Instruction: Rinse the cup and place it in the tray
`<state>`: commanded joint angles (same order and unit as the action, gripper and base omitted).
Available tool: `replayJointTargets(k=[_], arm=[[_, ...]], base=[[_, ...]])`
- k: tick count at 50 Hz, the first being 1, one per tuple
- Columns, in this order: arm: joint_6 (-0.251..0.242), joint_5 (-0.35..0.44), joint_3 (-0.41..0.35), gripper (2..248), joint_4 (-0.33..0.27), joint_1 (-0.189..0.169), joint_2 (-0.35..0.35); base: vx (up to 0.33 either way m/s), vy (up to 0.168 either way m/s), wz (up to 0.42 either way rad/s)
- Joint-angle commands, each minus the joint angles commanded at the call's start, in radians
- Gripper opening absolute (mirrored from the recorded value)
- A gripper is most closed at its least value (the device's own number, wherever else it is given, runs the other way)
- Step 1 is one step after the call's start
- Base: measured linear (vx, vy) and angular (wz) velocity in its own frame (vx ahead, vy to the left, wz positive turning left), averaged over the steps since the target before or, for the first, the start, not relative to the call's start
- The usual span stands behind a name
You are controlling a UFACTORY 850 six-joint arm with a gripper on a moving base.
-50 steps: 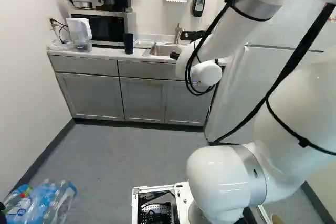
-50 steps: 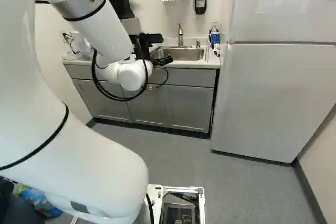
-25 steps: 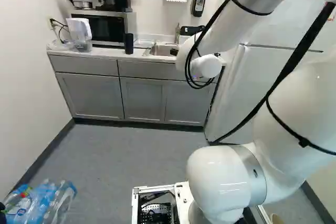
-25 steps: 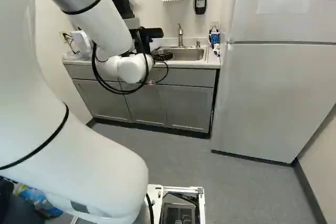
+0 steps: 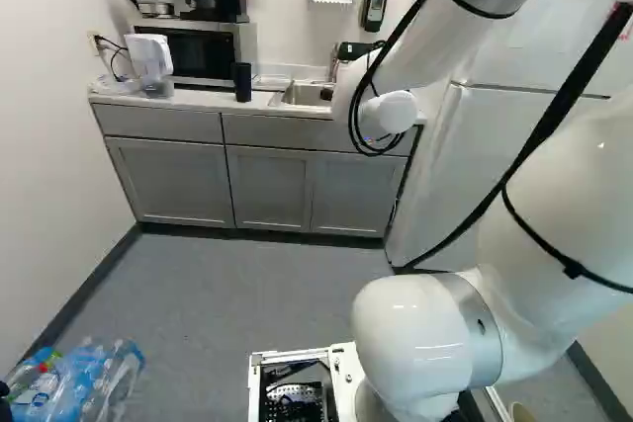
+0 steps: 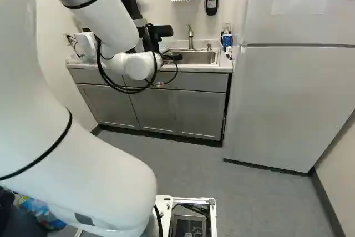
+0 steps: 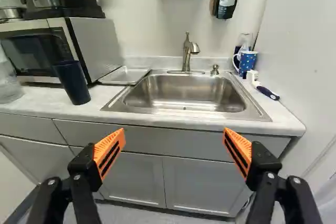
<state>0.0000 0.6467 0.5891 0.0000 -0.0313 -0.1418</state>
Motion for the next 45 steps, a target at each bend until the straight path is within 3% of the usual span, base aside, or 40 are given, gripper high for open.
replayJointTargets(k=[45], arm=[[0.0, -0.176, 0.073, 247, 0.0, 0.001, -0.028]], base=[[0.0, 0.0, 0.0]])
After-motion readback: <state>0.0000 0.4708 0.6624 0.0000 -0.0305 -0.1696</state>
